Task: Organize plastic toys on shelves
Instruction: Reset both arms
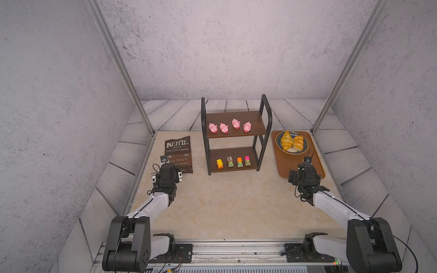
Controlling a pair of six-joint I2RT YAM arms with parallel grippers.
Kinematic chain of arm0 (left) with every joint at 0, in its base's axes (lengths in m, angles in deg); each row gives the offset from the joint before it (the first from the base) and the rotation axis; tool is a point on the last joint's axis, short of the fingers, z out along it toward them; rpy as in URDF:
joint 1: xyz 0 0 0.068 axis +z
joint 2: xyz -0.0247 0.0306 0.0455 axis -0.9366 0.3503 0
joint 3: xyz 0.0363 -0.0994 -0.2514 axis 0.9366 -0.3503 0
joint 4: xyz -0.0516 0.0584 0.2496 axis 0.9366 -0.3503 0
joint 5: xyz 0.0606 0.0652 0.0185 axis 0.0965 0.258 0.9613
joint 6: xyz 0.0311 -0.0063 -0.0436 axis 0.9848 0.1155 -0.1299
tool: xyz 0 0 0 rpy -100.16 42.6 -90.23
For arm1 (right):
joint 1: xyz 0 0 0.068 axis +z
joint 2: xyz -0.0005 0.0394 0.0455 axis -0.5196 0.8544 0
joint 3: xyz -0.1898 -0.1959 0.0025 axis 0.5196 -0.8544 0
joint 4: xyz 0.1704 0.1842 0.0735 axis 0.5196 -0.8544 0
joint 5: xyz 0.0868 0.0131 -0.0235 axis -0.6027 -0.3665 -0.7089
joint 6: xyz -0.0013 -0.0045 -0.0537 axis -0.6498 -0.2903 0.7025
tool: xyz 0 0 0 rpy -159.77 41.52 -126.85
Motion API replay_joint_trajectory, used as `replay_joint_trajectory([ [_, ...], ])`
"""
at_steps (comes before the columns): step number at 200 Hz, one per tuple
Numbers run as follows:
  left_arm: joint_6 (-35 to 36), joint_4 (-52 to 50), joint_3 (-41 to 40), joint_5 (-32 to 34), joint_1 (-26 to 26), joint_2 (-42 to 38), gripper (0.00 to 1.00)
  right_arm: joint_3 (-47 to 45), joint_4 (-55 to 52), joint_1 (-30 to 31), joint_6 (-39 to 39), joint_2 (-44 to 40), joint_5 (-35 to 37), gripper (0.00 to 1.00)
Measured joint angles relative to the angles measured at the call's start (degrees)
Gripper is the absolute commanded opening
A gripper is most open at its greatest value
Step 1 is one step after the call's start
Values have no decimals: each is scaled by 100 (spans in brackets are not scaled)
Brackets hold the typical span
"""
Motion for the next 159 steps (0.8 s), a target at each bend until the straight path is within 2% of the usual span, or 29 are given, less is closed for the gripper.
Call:
replay_joint_trajectory([
  [26, 177, 723, -326, -599, 118, 81, 98, -232, 826, -153, 42, 275, -247, 99],
  [90, 435, 2168, -437, -1451, 361, 820, 99, -656, 2889, -470, 315, 750, -872, 100],
  [127, 514, 2570, -391, -1797, 378, 1449, 98, -1047, 4325, -479, 450, 1620, -1016, 99],
  [159, 562, 2514, -219, -1919, 378, 1615, 98, -872, 4240, -479, 514, 1790, -1080, 100],
])
